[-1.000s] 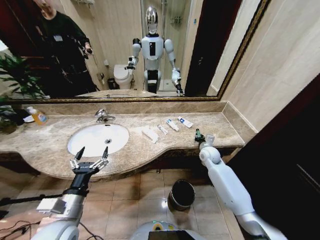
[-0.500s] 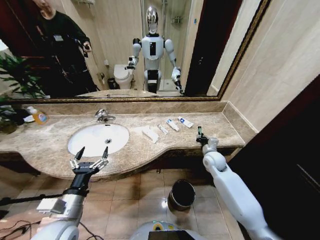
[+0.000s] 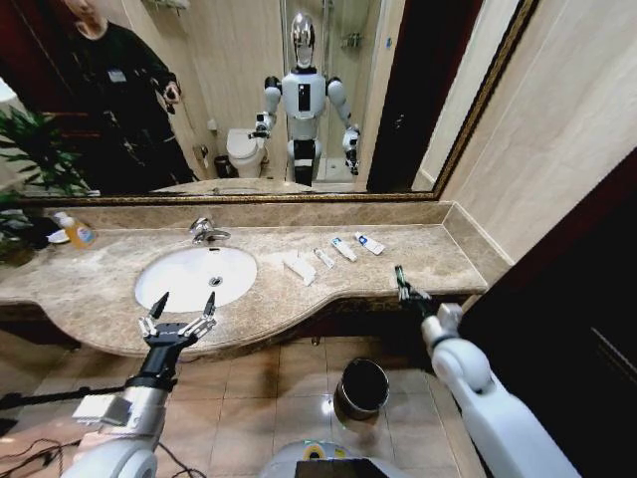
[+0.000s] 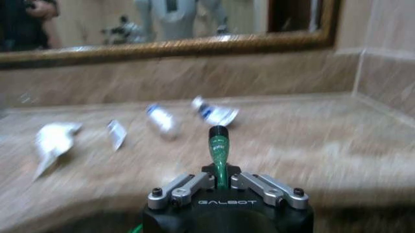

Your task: Pick up the trash from the sink and place it in the trash bin.

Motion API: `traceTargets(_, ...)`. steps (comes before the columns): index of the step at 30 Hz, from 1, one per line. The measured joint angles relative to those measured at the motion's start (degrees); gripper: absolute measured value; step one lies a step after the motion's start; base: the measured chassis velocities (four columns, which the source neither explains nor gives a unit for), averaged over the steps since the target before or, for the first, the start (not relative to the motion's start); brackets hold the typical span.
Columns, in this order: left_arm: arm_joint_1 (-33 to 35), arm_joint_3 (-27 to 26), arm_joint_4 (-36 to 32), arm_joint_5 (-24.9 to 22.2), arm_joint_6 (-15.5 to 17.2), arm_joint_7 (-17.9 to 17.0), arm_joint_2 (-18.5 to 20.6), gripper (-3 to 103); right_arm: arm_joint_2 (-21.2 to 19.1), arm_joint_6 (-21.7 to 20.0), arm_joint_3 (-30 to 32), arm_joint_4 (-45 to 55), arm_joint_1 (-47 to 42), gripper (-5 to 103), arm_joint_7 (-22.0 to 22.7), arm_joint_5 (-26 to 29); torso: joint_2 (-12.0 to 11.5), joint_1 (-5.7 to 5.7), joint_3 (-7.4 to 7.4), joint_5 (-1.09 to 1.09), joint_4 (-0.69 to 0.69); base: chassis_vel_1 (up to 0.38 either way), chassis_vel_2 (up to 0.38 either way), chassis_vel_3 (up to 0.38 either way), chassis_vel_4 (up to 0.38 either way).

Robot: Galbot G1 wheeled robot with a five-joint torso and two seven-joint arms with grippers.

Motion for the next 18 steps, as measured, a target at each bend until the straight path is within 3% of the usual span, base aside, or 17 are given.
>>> traceTargets(5,0.0,0.0,0.0,0.0,0.0,0.0,0.0,100,2.7,-0.4,0.9,0.2,-5.5,8,-5.3,-1.9,0.0,0.00,0.00,0.00,0.00,0.000,0.000,0.000,0.000)
traceTargets(8,0.0,0.0,0.0,0.0,0.0,0.0,0.0,100,5.1,0.8,0.8,-3.4,-8.2,8,-9.6,-6.2,0.0,0.00,0.00,0.00,0.00,0.000,0.000,0.000,0.000)
traceTargets(18,0.0,0.0,0.0,0.0,0.0,0.0,0.0,100,9.6,2.9,-1.0,-17.3,-4.5,8,-11.2,-11.8,0.0,0.01,0.01,0.00,0.01,0.000,0.000,0.000,0.000)
